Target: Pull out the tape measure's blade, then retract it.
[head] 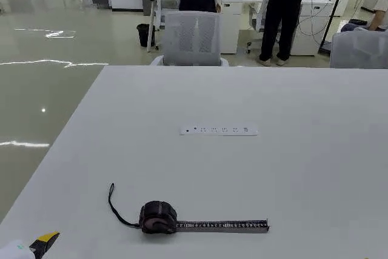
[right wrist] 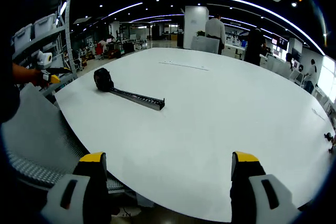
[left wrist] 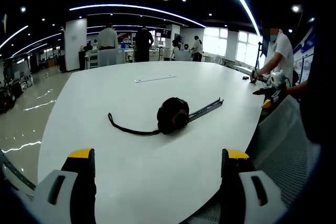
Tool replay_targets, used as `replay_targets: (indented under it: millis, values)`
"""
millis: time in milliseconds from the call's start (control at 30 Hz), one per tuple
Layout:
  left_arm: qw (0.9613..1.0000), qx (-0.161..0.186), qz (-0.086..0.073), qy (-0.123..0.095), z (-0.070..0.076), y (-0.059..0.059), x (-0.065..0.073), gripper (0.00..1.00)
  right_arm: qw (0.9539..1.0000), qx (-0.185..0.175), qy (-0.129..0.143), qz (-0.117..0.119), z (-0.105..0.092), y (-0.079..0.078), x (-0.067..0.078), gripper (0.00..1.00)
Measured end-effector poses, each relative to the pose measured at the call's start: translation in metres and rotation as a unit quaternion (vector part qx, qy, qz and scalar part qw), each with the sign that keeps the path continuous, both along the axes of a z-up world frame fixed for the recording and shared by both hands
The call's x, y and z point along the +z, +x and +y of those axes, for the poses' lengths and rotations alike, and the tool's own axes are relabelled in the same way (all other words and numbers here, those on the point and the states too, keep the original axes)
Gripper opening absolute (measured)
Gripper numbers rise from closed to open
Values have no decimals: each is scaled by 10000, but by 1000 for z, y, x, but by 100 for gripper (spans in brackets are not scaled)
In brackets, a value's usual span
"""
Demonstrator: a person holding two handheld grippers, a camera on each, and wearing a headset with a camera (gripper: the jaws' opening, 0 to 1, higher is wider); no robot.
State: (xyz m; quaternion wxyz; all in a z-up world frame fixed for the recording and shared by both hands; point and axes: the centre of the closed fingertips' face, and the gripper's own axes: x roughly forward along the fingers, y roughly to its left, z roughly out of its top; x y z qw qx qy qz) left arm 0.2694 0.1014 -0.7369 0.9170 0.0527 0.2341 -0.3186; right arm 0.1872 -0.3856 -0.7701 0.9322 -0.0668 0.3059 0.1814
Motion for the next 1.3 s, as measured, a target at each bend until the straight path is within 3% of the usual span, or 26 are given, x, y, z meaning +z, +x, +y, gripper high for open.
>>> replay_targets:
  millis: [67, 200, 400, 533, 600, 633, 667, 767, 867, 933, 1133, 1300]
  values:
    - [10000, -11, 3, 38, 0, -1, -3, 99, 9988, 387, -288, -9, 10, -4, -3, 100]
    - [10000, -56, 68, 40, -4, -2, -5, 99, 9996, 262, -122, 17, 10, -3, -4, 100]
    - [9998, -98, 112, 134, -7, -3, -9, 98, 9995, 264, -137, 42, 6, 0, -5, 100]
    - [9998, -47, 160, 83, -10, -3, -9, 98, 9996, 249, -113, 32, 4, 5, -6, 100]
    - [9998, -13, 183, 42, -10, -1, -9, 97, 9992, 354, -179, -110, 6, 9, -4, 100]
    - [9998, -13, 56, 207, -9, 1, -8, 94, 9988, 427, -224, -117, 9, 9, -5, 100]
    - [9995, -21, 61, 298, -8, 2, -9, 92, 9988, 443, -212, -88, 11, 9, -5, 100]
    - [9996, 36, 189, 205, -13, 8, -10, 99, 9987, 470, -210, -65, 11, 11, -6, 100]
    - [9997, 120, 159, 167, -16, 18, -5, 99, 9988, 467, -172, -35, 10, 16, -7, 100]
    - [9997, 162, 160, 129, -24, 23, 4, 99, 9986, 514, -124, 28, 11, 18, -9, 100]
    - [9997, 99, 194, 99, -39, 39, 4, 99, 9976, 666, -157, 127, 11, 30, -11, 100]
    - [9996, 30, 277, 27, -64, 40, 0, 99, 9980, 614, -74, 95, 10, 43, -8, 100]
